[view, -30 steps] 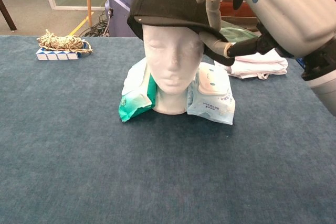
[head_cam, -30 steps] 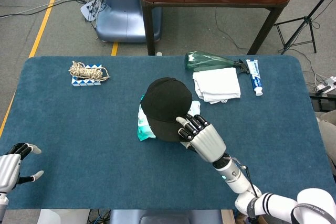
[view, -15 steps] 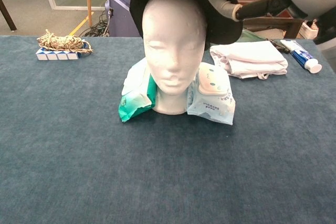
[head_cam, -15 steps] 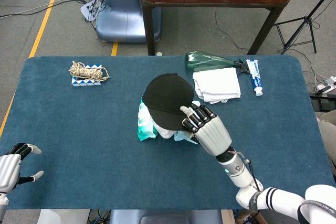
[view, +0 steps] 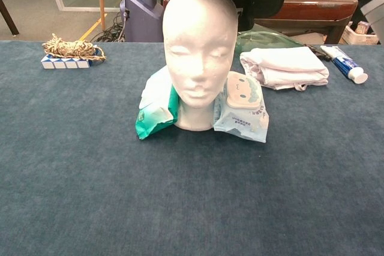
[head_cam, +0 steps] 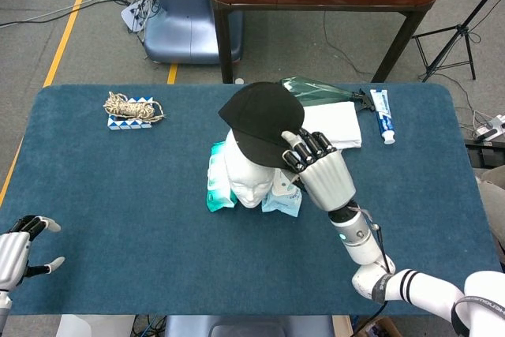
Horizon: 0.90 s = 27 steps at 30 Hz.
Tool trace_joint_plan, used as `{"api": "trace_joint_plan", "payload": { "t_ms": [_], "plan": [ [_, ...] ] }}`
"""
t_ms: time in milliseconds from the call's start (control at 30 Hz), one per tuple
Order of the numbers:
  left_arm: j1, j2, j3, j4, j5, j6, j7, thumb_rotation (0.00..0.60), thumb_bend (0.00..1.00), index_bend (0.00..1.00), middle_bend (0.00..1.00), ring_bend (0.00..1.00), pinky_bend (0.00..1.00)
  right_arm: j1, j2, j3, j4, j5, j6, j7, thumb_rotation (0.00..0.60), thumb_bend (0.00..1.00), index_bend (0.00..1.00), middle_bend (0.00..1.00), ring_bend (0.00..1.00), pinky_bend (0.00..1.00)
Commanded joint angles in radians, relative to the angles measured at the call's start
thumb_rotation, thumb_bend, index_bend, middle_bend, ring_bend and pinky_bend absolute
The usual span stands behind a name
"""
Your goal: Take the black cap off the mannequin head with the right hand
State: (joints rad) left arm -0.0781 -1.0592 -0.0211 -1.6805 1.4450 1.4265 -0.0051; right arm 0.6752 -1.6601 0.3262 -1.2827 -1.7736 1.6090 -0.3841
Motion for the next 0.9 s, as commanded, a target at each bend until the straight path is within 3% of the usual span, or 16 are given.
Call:
{"api": "trace_joint_plan", "payload": {
  "t_ms": [33, 233, 500, 667, 900],
  "plan": [
    [0.001, 0.001, 0.0, -0.001, 0.0, 0.001, 0.0, 0.6, 0.07, 0.41, 0.34, 0.21, 0.43, -0.012, 0.022, 0.009, 0.001, 0.015, 0.012, -0.005, 0.6, 0.37, 0.7, 0.39, 0.32, 0.48],
    [0.004, 0.0, 0.001, -0.003, 0.003, 0.008, 0.005, 0.6, 0.07, 0.41, 0.34, 0.21, 0.43, -0.086, 0.118, -0.016, -0.035, 0.028, 0.048, -0.056, 0.6, 0.37, 0.7, 0.39, 0.32, 0.48],
    [0.006, -0.004, 0.004, -0.009, 0.011, 0.014, 0.025, 0.6, 0.07, 0.41, 0.34, 0.21, 0.43, -0.241, 0.224, -0.142, -0.087, 0.026, 0.085, -0.142, 0.6, 0.37, 0.7, 0.4, 0.32, 0.48],
    [0.005, -0.006, 0.003, -0.009, 0.009, 0.011, 0.031, 0.6, 0.07, 0.41, 0.34, 0.21, 0.43, -0.311, 0.224, -0.216, -0.06, 0.072, 0.04, -0.157, 0.6, 0.37, 0.7, 0.41, 0.32, 0.46],
    [0.003, -0.006, 0.003, -0.01, 0.002, 0.004, 0.036, 0.6, 0.07, 0.41, 0.34, 0.21, 0.43, -0.349, 0.166, -0.272, 0.016, 0.106, -0.023, -0.094, 0.6, 0.37, 0.7, 0.4, 0.32, 0.44]
  ]
}}
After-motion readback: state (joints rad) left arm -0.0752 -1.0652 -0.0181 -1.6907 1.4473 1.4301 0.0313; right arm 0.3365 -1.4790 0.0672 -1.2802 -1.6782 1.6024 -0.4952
